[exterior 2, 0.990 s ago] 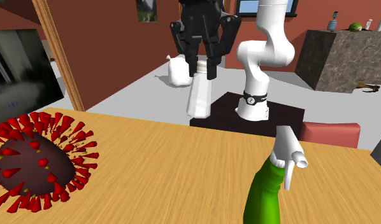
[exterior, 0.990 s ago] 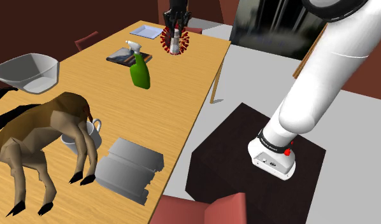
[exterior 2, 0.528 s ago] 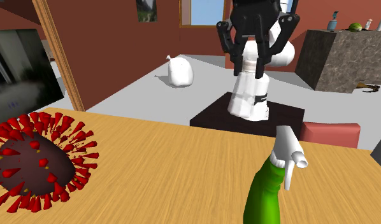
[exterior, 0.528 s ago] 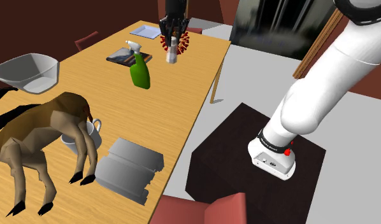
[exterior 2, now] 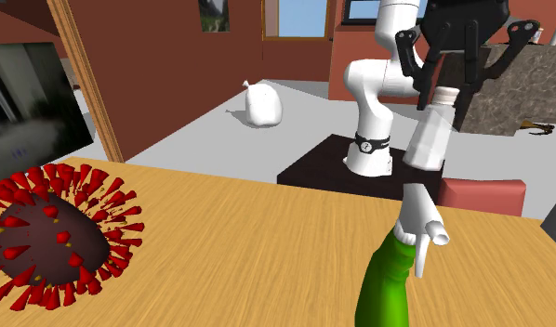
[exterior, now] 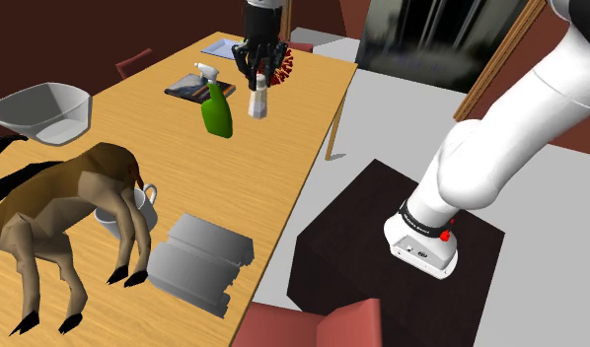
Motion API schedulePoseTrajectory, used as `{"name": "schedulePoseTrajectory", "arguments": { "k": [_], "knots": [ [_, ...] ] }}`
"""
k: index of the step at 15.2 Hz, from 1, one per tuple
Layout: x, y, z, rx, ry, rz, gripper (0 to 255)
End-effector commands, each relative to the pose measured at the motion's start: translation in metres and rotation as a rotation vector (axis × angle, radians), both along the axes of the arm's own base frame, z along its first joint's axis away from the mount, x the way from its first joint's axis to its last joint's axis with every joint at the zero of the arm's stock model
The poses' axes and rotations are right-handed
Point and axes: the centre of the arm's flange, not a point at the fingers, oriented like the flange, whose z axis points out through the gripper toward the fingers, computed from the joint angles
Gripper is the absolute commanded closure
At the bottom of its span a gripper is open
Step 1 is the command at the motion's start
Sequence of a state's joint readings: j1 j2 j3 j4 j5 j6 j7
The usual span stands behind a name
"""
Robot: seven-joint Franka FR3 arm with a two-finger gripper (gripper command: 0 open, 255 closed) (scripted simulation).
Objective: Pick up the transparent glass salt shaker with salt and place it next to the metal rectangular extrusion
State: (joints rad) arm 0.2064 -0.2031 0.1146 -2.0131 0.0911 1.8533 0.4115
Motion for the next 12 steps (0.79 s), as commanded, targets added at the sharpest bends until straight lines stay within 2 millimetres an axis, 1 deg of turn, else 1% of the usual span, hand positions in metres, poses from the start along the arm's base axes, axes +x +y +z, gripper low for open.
{"name": "schedulePoseTrajectory", "arguments": {
  "k": [1,12],
  "knots": [
    [-0.018,0.021,-0.001,0.000,0.000,-0.001,255],
    [-0.103,0.139,0.000,0.000,0.000,-0.001,255]
  ]
}}
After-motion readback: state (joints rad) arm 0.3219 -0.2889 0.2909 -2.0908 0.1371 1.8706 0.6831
